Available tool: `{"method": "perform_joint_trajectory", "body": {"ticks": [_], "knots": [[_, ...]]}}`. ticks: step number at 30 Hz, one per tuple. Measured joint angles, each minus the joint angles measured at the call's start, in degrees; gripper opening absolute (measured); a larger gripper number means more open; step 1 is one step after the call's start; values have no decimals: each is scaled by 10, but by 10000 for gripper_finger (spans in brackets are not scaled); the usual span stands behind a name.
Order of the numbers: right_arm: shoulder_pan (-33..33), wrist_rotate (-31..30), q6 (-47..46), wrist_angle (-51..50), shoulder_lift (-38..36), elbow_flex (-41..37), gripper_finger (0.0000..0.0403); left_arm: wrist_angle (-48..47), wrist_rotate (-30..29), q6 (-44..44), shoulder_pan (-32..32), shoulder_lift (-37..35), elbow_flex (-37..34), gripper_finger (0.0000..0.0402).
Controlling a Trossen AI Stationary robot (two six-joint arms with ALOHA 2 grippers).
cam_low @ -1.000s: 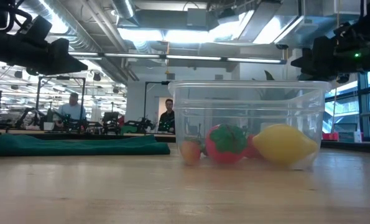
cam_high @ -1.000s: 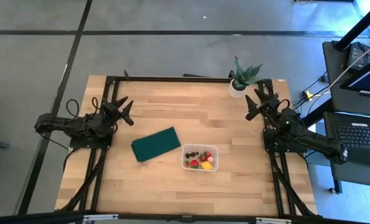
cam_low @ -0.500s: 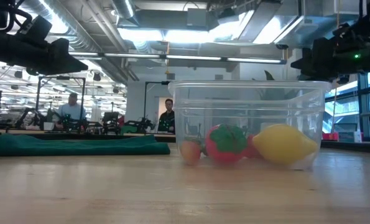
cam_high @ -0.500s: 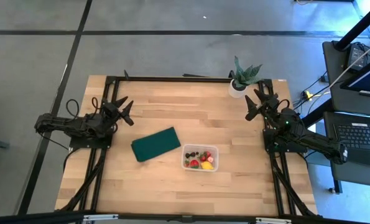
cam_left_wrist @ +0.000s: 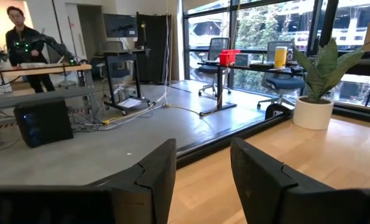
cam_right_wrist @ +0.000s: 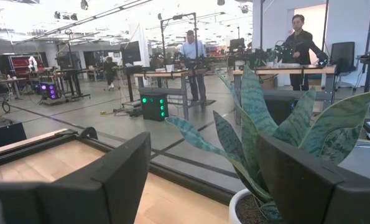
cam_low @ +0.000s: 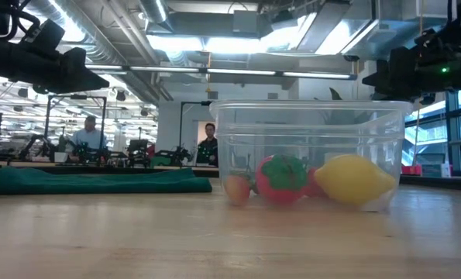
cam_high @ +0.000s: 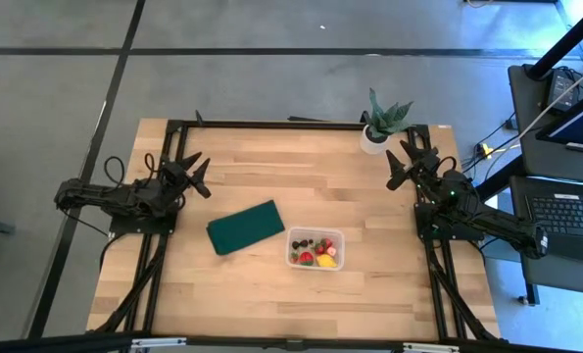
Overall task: Pick and placing Produce into tupperware
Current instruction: Return to Home Position
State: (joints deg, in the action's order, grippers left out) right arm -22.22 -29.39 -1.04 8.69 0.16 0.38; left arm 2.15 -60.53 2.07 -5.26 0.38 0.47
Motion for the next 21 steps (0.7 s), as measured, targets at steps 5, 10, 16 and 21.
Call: {"method": "perform_joint_trajectory", "body": {"ticks": [5,10,16,21], "knots": [[0,0,0,0,0,0,289,0,0,0,0,0,0,148],[0,0,0,0,0,0,289,0,0,0,0,0,0,156],[0,0,0,0,0,0,289,0,0,0,0,0,0,152],[0,0,0,0,0,0,289,0,0,0,0,0,0,145]]}}
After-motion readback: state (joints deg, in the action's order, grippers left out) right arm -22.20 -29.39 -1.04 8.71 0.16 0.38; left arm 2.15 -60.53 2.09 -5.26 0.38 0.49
